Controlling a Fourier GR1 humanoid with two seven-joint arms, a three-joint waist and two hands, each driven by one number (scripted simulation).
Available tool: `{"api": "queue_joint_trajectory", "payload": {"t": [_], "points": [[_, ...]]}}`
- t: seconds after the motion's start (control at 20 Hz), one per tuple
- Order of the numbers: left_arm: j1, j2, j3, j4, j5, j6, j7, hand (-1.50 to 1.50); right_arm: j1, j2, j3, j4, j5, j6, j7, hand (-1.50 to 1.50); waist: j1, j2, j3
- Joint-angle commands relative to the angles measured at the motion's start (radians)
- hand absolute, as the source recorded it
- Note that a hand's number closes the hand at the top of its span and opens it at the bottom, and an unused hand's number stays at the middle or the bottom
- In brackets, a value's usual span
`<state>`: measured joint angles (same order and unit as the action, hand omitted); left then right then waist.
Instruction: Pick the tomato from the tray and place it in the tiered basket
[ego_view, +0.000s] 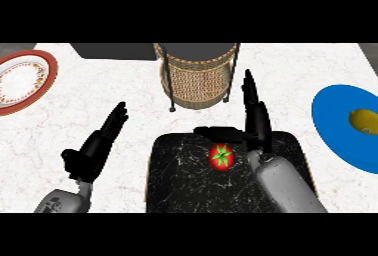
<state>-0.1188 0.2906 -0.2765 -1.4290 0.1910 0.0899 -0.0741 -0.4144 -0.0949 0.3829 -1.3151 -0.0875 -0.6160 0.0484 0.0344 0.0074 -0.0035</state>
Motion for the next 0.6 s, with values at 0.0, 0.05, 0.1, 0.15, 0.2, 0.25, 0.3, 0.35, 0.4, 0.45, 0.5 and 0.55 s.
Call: {"api": "queue_joint_trajectory", "payload": {"t": [0.0,0.05,0.1,0.15,0.2,0.25,0.3,0.35,0.4,0.45,0.5,0.55], "points": [[-0.036,-0.01,0.018,0.034,0.031,-0.044,0.014,0.0,-0.09,0.09,0.195,0.043,0.042,-0.246,-0.005,-1.5,-0.007,-0.004,0.003],[-0.001,-0.014,0.007,0.055,0.017,-0.046,-0.031,0.0,-0.142,0.091,0.213,0.049,0.12,-0.29,0.046,-1.5,-0.01,-0.006,0.002],[-0.01,-0.009,0.028,0.042,0.017,-0.036,-0.015,0.0,-0.154,0.092,0.219,0.051,0.212,-0.239,0.157,-1.5,-0.027,-0.01,0.002],[-0.026,-0.021,0.02,0.041,0.022,-0.032,0.021,0.0,-0.252,0.064,0.191,0.056,0.249,-0.22,0.251,-1.5,-0.03,-0.012,0.001],[-0.058,-0.011,0.047,0.073,0.023,-0.034,0.002,0.0,-0.24,0.059,0.254,0.06,0.313,-0.235,0.312,-1.5,-0.041,-0.015,0.0],[-0.01,-0.008,0.045,0.073,0.025,-0.036,-0.02,0.0,-0.245,0.015,0.276,0.038,0.35,-0.214,0.371,-1.5,-0.045,-0.019,-0.001],[0.002,0.007,0.049,0.038,0.034,-0.042,-0.008,0.0,-0.281,-0.03,0.279,0.067,0.359,-0.149,0.452,-1.5,-0.04,-0.024,-0.002],[0.003,-0.011,0.035,0.052,0.021,-0.025,-0.003,0.0,-0.305,-0.048,0.304,0.073,0.382,-0.107,0.526,-1.5,-0.05,-0.029,-0.004],[-0.007,-0.021,0.037,0.063,0.018,-0.014,-0.004,0.0,-0.29,-0.086,0.341,0.097,0.412,-0.066,0.559,-1.5,-0.064,-0.033,-0.005],[0.028,-0.017,0.016,0.044,0.013,-0.028,-0.016,0.0,-0.305,-0.12,0.36,0.121,0.421,0.001,0.607,-1.5,-0.056,-0.039,-0.007],[0.021,-0.024,0.03,0.062,0.022,-0.022,-0.02,0.0,-0.361,-0.148,0.356,0.124,0.416,0.079,0.667,-1.5,-0.059,-0.039,-0.009],[0.023,-0.005,0.034,0.073,0.011,-0.023,-0.017,0.0,-0.352,-0.136,0.405,0.113,0.424,0.129,0.727,-1.5,-0.067,-0.044,-0.01]]}}
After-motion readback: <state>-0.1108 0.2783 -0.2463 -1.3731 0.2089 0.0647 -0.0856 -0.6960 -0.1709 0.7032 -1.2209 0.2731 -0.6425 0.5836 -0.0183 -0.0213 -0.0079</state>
